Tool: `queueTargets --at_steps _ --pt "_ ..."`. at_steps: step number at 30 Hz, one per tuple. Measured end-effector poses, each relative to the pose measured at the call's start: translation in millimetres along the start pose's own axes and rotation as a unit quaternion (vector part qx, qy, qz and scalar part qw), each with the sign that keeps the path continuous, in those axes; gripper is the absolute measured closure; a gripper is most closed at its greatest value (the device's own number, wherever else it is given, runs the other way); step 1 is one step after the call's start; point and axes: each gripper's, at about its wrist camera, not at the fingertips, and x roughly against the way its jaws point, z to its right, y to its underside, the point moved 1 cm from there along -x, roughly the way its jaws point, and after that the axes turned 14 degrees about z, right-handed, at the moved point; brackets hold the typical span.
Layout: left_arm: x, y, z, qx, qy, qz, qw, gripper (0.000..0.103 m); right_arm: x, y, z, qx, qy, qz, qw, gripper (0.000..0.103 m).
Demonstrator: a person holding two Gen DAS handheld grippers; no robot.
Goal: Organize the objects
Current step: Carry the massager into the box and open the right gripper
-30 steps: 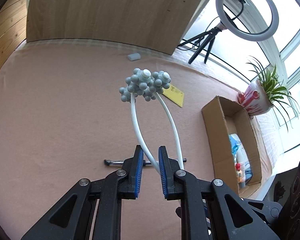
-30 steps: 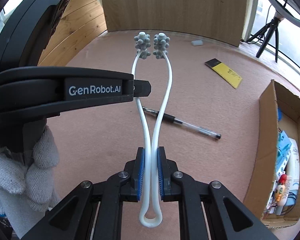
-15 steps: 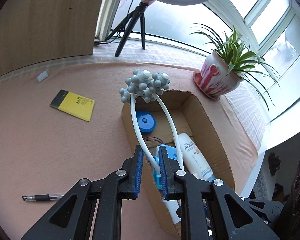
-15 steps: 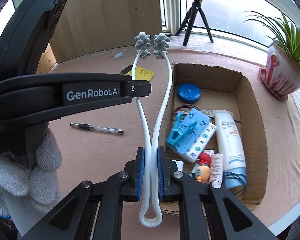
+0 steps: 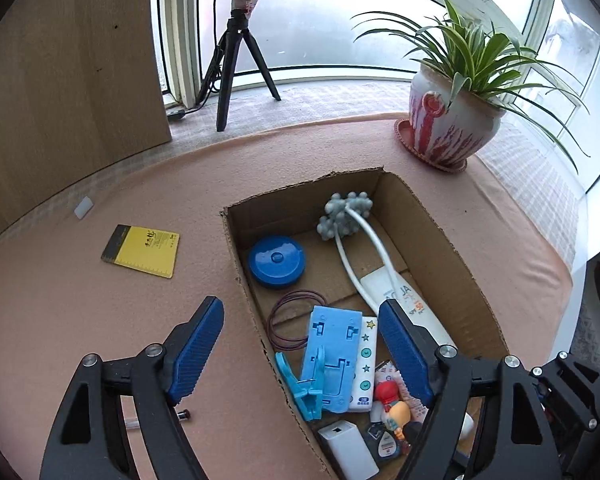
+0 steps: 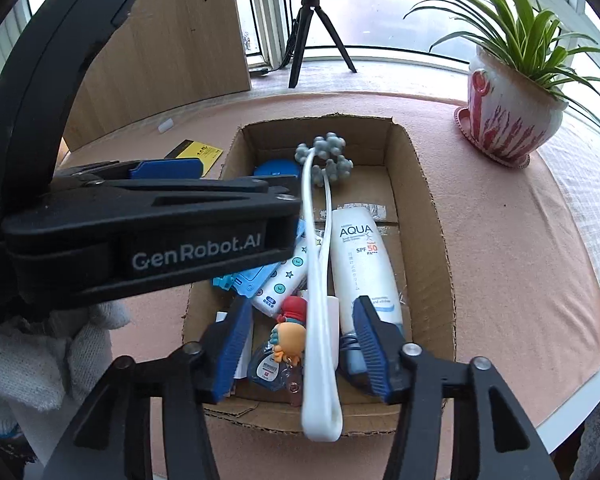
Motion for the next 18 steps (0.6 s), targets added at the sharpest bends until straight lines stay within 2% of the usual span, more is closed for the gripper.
queueTargets --at_steps 3,7,18 --pt "6 3 -18 -0.001 -0.025 0.000 0.9997 0.019 2 0 2 -0.009 -0.002 -0.002 1.000 0.049" --pt "20 19 -53 0.013 -0.036 -0.008 0.9992 0.019 1 -3 3 -0.026 -0.015 0.000 1.000 0.049" --pt "69 99 -173 0.104 -0.104 -0.049 0.9880 0.019 -8 -31 -32 -0.018 -0.067 0.010 0.998 0.049"
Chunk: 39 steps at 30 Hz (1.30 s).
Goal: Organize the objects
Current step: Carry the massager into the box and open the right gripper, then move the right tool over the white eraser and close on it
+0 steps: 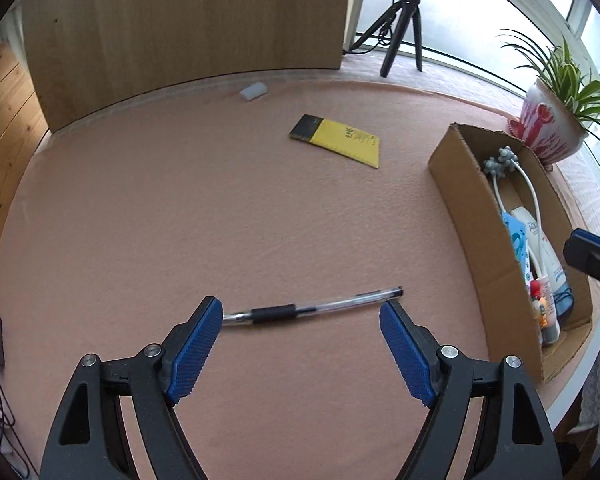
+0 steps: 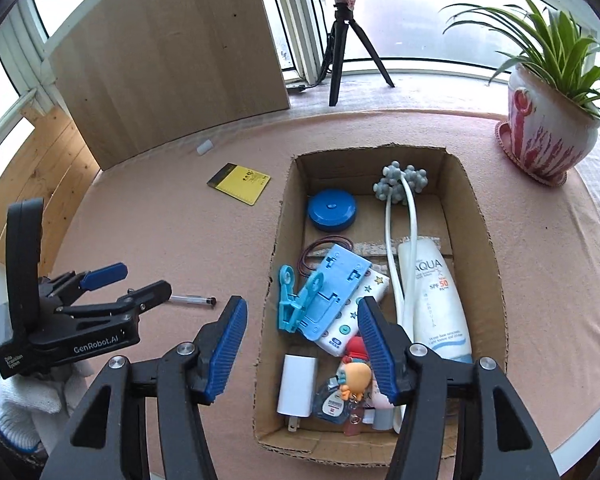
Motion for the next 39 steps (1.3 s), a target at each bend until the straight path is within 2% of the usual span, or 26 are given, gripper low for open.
queueTargets --at_steps 5,10,13,17,22,27,32,39 --pt "17 26 -51 0.030 -0.028 -0.007 0.9991 0.019 -18 -19 -26 0.011 -0.029 -0.005 0.999 0.049" --pt "35 40 -85 0.062 -0.037 -0.002 0.9974 0.019 -48 -45 -53 0.011 -0.057 -0.012 0.998 0.049" --pt "44 43 -101 0.077 -0.041 0.006 0.9961 0.019 -79 -62 -69 0.004 -0.077 -0.026 0.997 0.049" --pt "50 45 -120 0.094 -0.053 0.010 0.9941 0.019 -122 -84 -91 0.000 -0.079 -0.031 0.996 0.049" --pt "57 49 -140 0.117 -0.060 0.013 0.9912 0.019 -180 -108 -112 -0.032 -0.092 -0.061 0.993 0.050" --pt "63 52 -154 0.126 -0.068 0.019 0.9895 0.019 -231 -129 -129 -0.042 -0.077 -0.073 0.993 0.050" --pt "61 50 -167 0.138 -0.073 0.021 0.9876 0.019 -274 -138 -141 -0.070 -0.071 -0.095 0.990 0.060" --pt "54 53 -179 0.154 -0.066 0.018 0.9857 0.019 -304 -148 -160 -0.043 -0.030 -0.089 0.995 0.066"
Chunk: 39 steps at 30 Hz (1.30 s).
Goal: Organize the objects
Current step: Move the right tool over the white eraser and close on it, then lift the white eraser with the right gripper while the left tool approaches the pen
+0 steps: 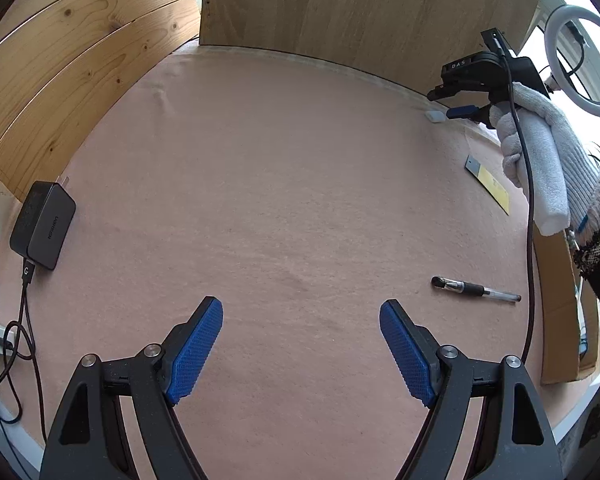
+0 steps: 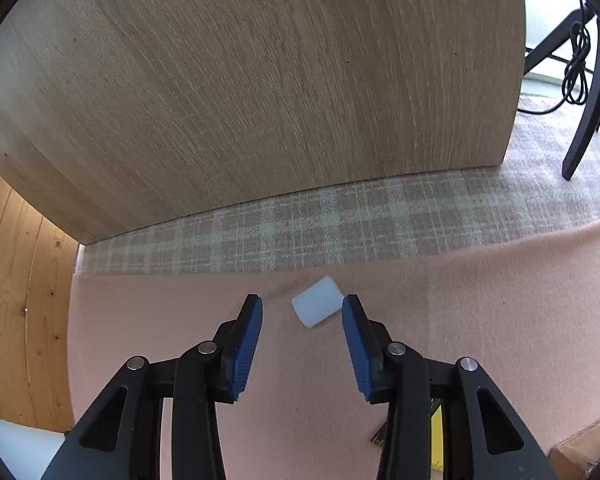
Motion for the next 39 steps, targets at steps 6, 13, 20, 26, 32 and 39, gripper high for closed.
queueTargets --at_steps 6,13,20,26,32,39 --pt "-6 1 -3 0.013 0.007 -0.009 0.9999 0.019 -17 -3 -8 0.014 0.025 -0.017 0.999 0.073" --pt "-9 1 -1 0.009 0.010 -0.012 0.9998 0.019 -22 6 -11 0.036 0.055 -0.021 0.998 0.084" --pt "-11 -2 9 -0.018 0.012 -0.013 0.9997 0.020 -4 11 12 0.016 0.040 -0.015 0.999 0.094" --pt "-15 -14 28 -0.073 0.022 -0.001 0.9971 0.020 47 29 38 0.000 -0.004 -0.010 1.000 0.103" --pt "-19 -23 44 -0.101 0.028 -0.003 0.9945 0.020 74 43 60 -0.013 -0.046 -0.017 0.999 0.102" --pt "-11 -16 35 -0.085 0.027 -0.007 0.9960 0.020 44 33 33 0.006 -0.014 -0.013 1.000 0.075"
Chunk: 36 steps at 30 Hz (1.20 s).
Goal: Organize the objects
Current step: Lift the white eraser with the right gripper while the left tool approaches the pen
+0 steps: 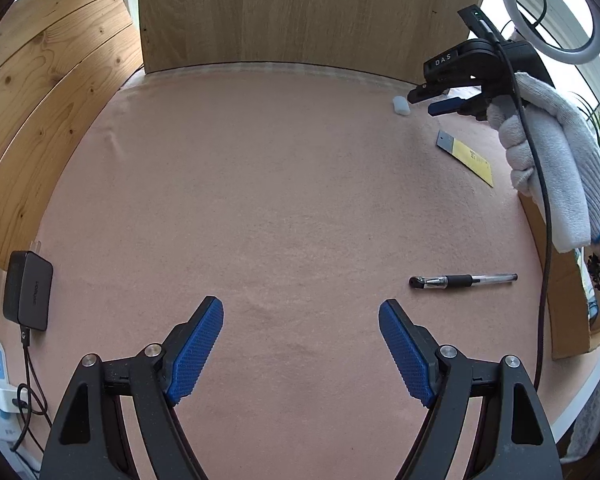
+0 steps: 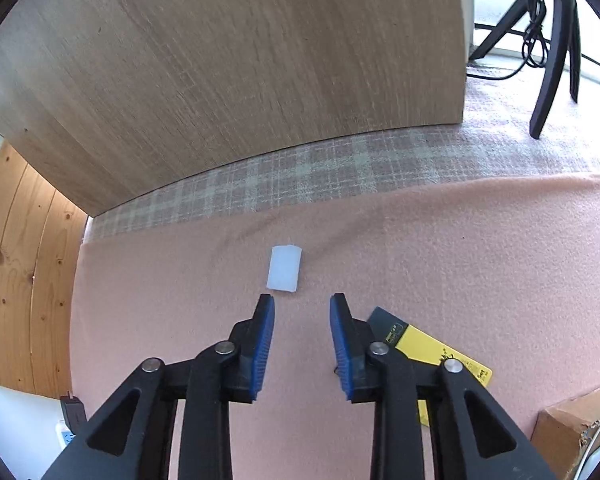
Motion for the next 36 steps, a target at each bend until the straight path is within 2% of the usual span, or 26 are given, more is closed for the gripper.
queueTargets --at_steps 4,13,15,18,21,23,26,28,30,36 --pt "6 1 -11 0.014 -0.005 0.005 0.9999 0.020 -23 -5 -16 0.026 0.032 -0.012 0.999 0.073" --pt "4 -7 -21 0.004 -0.008 0.012 0.9999 0.020 -45 -8 -27 0.054 0.059 -0.028 0.996 0.074" --pt "2 -10 -21 0.002 -0.007 0.014 0.9999 0.020 -49 -7 -32 0.064 0.066 -0.027 0.995 0.086" --pt "-1 -16 -15 -0.020 -0.005 0.019 0.9996 0.020 -51 -6 -38 0.059 0.059 -0.026 0.996 0.090" --pt "-7 -21 -2 -0.061 0.001 0.022 0.9979 0.020 -38 -4 -31 0.041 0.044 -0.027 0.998 0.091" --pt "-10 -23 9 -0.087 0.008 0.024 0.9959 0.020 -14 0 -19 0.032 0.032 -0.022 0.999 0.091" --pt "-16 -25 31 -0.122 0.038 0.025 0.9915 0.020 19 15 -7 0.018 0.014 -0.014 1.000 0.091" --pt "-20 -25 50 -0.162 0.057 0.024 0.9849 0.020 43 30 5 0.009 0.007 -0.008 1.000 0.091" --pt "-24 -23 70 -0.210 0.083 0.023 0.9740 0.020 67 48 18 0.002 0.004 -0.004 1.000 0.091" --pt "-32 -14 123 -0.346 0.139 0.007 0.9281 0.020 125 108 68 -0.073 -0.009 0.001 0.997 0.091"
